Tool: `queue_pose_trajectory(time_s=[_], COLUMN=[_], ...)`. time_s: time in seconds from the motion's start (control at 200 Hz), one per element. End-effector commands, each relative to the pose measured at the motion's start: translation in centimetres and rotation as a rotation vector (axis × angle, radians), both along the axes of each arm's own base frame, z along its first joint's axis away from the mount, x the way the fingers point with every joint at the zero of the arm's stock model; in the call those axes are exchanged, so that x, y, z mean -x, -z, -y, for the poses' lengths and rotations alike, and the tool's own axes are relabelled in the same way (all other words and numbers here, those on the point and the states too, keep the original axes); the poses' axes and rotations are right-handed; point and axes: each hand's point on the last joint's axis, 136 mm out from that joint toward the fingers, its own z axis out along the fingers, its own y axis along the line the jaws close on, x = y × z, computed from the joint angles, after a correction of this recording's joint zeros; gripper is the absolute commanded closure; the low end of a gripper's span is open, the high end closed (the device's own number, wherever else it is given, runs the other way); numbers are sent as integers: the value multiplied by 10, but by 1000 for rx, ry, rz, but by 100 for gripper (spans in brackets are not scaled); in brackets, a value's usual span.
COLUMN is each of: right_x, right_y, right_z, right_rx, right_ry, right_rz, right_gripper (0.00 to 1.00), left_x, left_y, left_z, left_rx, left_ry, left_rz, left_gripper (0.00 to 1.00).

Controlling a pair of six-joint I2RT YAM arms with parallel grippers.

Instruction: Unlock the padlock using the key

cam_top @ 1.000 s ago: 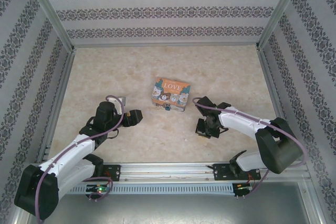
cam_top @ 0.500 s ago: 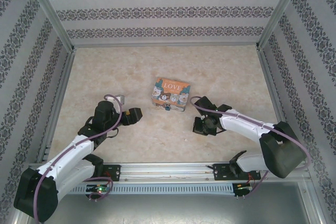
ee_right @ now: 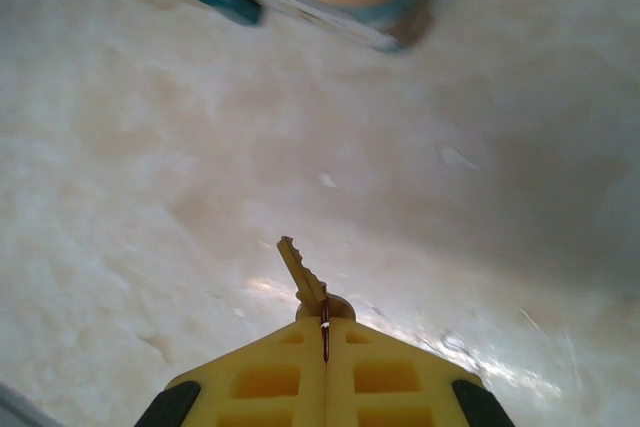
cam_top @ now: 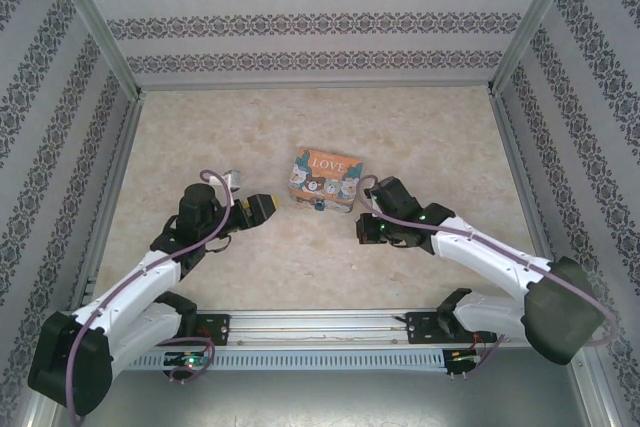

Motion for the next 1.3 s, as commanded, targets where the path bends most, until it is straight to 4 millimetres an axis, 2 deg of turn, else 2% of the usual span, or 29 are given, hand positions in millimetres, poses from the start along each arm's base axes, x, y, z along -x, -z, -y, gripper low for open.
queue_pose_trajectory(time_s=[0.0,0.18,0.335,0.485,0.749,1.089,1.294], right_x=[-9,-10,-7,-4,-1,0,1], right_y=[-32,-63,-76,-78,-81,-83,-83], right_z=[-19,-29,-33,-35,-44,-52,-53], right_rx=[-60,-116,-135,-141,-142,-138,-137], right_ry=[-116,-179,-209,-224,-252,-279,-286], right_rz=[190,376,451,471,484,487,490], right_gripper=[100,100,100,100,100,100,100], left_x=[-2,0,2,5,8,8,6], left_y=[-36,-43,-51,-58,-56,-48,-44], left_z=[22,46,71,94,126,147,155], left_rx=[116,138,141,131,136,121,135], left_ry=[81,155,219,273,345,375,387], left_rz=[58,65,80,103,97,86,74], left_gripper=[32,41,44,45,49,55,64])
